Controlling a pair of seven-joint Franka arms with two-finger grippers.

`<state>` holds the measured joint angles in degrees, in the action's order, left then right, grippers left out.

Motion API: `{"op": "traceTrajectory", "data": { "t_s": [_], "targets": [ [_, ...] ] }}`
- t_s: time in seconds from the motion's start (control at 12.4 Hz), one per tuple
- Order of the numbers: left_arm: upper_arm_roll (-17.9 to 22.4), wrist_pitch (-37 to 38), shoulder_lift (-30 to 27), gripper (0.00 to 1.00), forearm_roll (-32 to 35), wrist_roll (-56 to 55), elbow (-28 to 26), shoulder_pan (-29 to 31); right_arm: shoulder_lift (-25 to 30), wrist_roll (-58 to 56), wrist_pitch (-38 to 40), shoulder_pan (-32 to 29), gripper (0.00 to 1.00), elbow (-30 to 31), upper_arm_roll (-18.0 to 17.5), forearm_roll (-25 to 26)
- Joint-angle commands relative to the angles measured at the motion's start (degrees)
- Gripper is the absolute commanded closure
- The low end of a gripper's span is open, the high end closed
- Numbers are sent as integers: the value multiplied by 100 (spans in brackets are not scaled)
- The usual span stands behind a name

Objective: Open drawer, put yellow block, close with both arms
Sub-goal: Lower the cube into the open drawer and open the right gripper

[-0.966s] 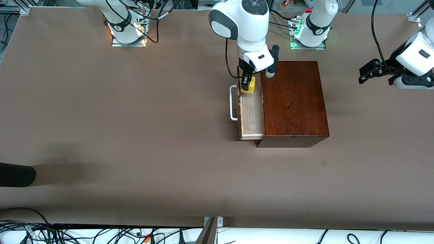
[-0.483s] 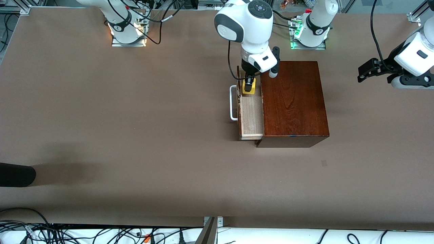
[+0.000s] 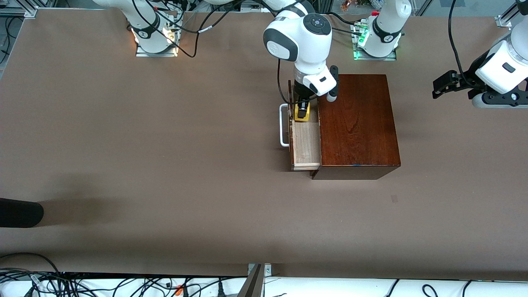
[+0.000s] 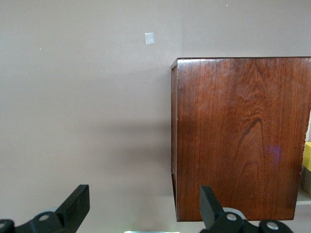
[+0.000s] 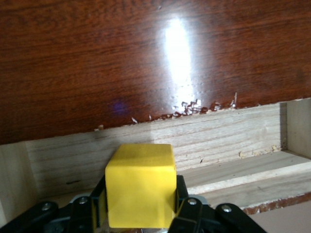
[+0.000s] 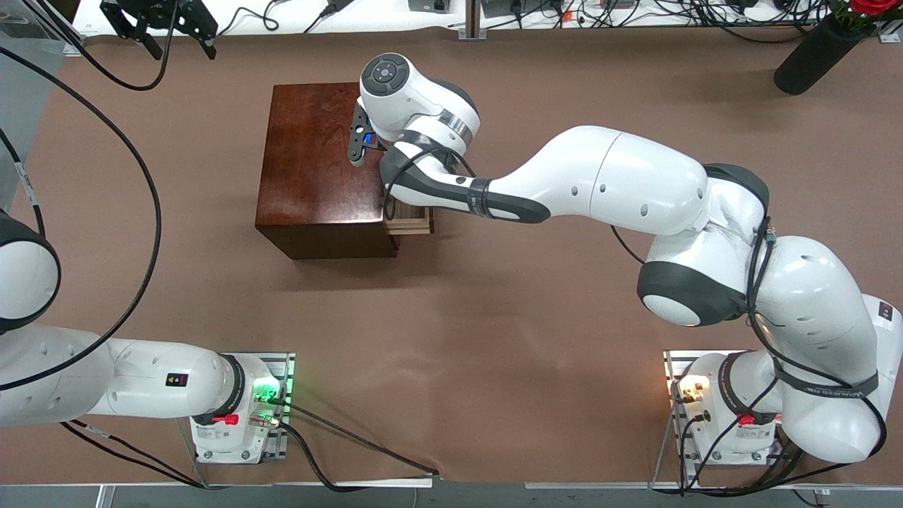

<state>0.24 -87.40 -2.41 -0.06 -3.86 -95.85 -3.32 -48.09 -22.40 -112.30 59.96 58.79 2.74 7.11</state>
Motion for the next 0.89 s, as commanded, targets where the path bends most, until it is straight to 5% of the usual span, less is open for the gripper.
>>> {"op": "traceTrajectory", "data": {
  "t_s": [0.0, 0.24, 0.32, 0.56, 0.64, 0.8],
  "targets": [
    [11, 162, 47, 28, -39, 0, 119, -11, -192, -89, -29, 51, 85, -236, 43, 115],
    [37, 162, 47, 93, -30, 296, 119, -11, -315, -97, -126, 51, 85, -227, 51, 124],
    [46, 162, 47, 100, -30, 411, 119, -2, -315, -141, -126, 51, 84, -227, 52, 150],
    [46, 171, 82, 100, -38, 448, 198, -11, -315, -176, -117, 51, 83, -227, 60, 168],
    [46, 171, 82, 100, -38, 448, 198, -11, -307, -185, -73, 51, 76, -219, 69, 168],
    [46, 180, 82, 100, -38, 448, 207, -11, -280, -177, -38, 51, 0, -218, 69, 168]
  ]
}}
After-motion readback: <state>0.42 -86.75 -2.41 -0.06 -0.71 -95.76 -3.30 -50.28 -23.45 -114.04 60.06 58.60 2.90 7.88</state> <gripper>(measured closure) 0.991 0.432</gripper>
